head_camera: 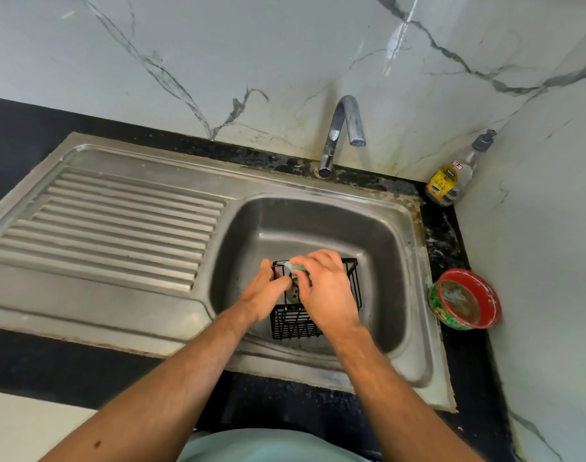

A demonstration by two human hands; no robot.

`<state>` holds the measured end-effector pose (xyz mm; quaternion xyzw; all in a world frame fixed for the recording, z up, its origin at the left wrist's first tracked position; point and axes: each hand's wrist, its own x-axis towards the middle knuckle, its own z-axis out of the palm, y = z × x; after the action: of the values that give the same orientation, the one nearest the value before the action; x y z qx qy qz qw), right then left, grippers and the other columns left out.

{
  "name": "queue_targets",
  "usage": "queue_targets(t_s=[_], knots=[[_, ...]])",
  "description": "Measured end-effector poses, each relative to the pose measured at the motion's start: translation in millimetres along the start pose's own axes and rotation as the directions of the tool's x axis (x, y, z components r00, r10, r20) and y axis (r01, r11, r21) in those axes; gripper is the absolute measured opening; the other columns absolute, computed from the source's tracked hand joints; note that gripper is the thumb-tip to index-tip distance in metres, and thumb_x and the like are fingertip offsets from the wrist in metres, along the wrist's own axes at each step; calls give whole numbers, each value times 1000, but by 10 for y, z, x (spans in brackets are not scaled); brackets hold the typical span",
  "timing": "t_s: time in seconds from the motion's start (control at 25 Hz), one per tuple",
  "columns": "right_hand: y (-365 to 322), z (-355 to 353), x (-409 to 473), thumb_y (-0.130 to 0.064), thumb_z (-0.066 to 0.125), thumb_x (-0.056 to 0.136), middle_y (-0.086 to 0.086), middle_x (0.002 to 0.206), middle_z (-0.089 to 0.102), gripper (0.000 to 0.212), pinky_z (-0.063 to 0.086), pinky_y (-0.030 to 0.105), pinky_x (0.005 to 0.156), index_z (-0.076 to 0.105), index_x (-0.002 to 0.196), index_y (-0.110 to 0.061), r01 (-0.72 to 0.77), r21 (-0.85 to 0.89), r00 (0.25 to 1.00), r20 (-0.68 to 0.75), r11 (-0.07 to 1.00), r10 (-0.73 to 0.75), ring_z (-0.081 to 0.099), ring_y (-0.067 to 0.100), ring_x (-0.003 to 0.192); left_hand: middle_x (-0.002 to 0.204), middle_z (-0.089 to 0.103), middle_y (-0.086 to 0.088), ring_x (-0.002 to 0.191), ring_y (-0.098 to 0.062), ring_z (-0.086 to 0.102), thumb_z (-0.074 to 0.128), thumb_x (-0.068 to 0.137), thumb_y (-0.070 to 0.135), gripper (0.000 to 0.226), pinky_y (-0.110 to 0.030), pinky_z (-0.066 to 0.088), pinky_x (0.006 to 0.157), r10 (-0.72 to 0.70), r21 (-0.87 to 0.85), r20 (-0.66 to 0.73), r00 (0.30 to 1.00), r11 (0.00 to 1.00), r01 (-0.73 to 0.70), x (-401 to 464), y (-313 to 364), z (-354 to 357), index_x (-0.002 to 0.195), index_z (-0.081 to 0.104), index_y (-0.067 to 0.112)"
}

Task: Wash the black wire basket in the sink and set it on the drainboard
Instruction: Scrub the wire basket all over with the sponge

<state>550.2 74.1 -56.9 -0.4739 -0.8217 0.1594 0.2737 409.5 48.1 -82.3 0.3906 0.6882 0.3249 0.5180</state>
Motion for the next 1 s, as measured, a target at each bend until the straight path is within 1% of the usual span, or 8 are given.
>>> queue_targets(t_s=[0.2, 0.32, 0.4, 0.52, 0.6, 0.68, 0.84, 1.0], knots=[[52, -109, 134, -5, 67, 88, -3, 98, 71, 19, 39, 15, 93, 77, 101, -16, 68, 15, 989, 133, 998, -70, 57, 14, 101, 92, 51, 2, 86, -16, 51, 53, 72, 51, 53, -45, 47, 89, -40, 69, -24, 999, 997, 41, 45, 18, 33, 107, 44, 12], [100, -137, 192, -2, 66, 87, -1, 97, 72, 21, 49, 27, 93, 77, 100, -15, 109, -36, 985, 137, 993, -103, 58, 18, 100, 90, 45, 2, 84, -13, 46, 60, 64, 44, 52, -39, 42, 78, -7, 1, 20, 1000, 1000, 7, 26, 32, 27, 101, 41, 12], [98, -98, 195, 1, 67, 86, 2, 98, 72, 23, 52, 33, 91, 77, 102, -12, 81, -64, 992, 105, 995, -74, 60, 22, 99, 92, 43, 0, 89, -14, 43, 63, 56, 45, 53, -39, 38, 81, -1, -149, 77, 997, 989, 13, 45, 16, 2, 94, 39, 17], [25, -41, 177, 4, 68, 82, 2, 94, 71, 26, 55, 35, 88, 77, 100, -13, 84, -69, 993, 85, 994, -78, 60, 23, 96, 91, 43, -2, 89, -16, 40, 51, 77, 63, 46, -38, 33, 87, -18, -256, 54, 998, 966, 31, 75, 8, 3, 89, 44, 19], [19, -46, 132, 3, 67, 80, -2, 90, 70, 26, 54, 32, 85, 78, 93, -17, 168, -42, 982, 95, 985, -163, 59, 22, 94, 91, 45, -2, 86, -16, 41, 26, 101, 65, 52, -36, 36, 86, -22, -128, 14, 1000, 992, 24, 78, 20, -2, 94, 47, 18], [51, -110, 21, 2, 63, 79, -5, 89, 71, 25, 54, 30, 84, 77, 87, -17, 224, -10, 970, 94, 975, -222, 60, 19, 91, 92, 49, 0, 84, -14, 45, 13, 106, 59, 54, -39, 39, 89, -2, 33, 7, 1000, 999, 2, 78, -16, -9, 94, 45, 17], [179, -197, -75, 6, 66, 75, -6, 89, 75, 27, 56, 31, 84, 78, 85, -16, 198, -19, 980, 33, 980, -197, 66, 15, 85, 89, 48, 3, 84, -10, 48, 12, 106, 55, 50, -33, 34, 87, 52, 153, 10, 999, 987, -53, 46, -34, -8, 97, 41, 15], [-4, -109, 48, 0, 72, 80, -3, 98, 77, 23, 48, 29, 99, 79, 95, -17, 226, -18, 972, 77, 974, -224, 70, 14, 88, 93, 50, 3, 97, -17, 53, 14, 105, 58, 59, -35, 37, 95, 65, 118, -14, 998, 991, -63, 63, -41, 9, 106, 47, 9]])
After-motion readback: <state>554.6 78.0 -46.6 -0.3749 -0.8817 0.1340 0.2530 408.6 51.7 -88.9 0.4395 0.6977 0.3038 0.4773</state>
